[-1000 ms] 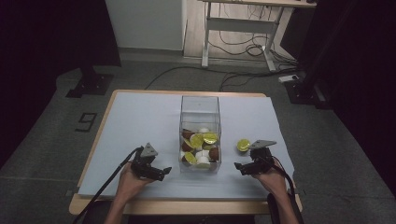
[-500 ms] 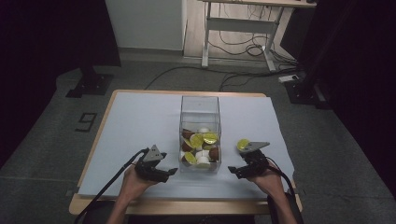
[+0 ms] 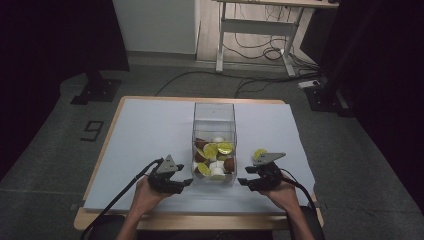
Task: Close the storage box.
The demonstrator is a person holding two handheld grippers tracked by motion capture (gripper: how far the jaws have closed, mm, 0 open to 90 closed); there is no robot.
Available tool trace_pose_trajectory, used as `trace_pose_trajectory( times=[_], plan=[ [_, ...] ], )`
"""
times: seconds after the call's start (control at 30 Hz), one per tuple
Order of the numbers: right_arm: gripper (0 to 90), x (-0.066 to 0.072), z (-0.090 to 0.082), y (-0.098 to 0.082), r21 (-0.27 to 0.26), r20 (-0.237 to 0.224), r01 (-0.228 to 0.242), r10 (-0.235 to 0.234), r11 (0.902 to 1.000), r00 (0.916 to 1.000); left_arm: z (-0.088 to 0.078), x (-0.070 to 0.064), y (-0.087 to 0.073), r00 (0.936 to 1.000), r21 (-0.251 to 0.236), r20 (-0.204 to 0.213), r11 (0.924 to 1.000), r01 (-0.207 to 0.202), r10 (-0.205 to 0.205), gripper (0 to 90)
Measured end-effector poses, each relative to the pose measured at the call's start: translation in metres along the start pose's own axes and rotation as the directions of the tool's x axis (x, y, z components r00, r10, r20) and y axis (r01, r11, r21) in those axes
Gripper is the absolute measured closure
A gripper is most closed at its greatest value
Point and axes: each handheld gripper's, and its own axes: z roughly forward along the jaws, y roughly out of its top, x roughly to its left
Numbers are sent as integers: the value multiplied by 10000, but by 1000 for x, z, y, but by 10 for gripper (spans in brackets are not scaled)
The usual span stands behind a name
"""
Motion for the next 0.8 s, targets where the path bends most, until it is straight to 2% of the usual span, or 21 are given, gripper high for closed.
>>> trace_pose_trajectory(
  times=[0.23, 0.47, 0.5, 0.7, 0.8],
  plan=[
    [575, 4, 0, 3, -338, -424, 96, -110, 9994, 9990, 3, -4, 4, 9996, -53, 94, 9997, -255, 255, 418],
    [667, 10, 4, 7, -333, -427, 559, -573, 9979, 9974, 4, -6, 5, 9991, -123, 45, 9990, -419, 419, 491],
    [695, 13, 5, 8, -317, -401, 752, -765, 9967, 9963, 4, -6, 5, 9989, -227, 137, 9988, -436, 439, 507],
    [701, 13, 5, 8, -277, -388, 765, -775, 9967, 9962, 5, -5, 5, 9979, -416, 533, 9985, -358, 380, 565],
    [705, 13, 5, 8, -293, -327, 760, -770, 9967, 9965, 6, -5, 6, 9978, -435, 519, 9983, -389, 411, 581]
  ],
)
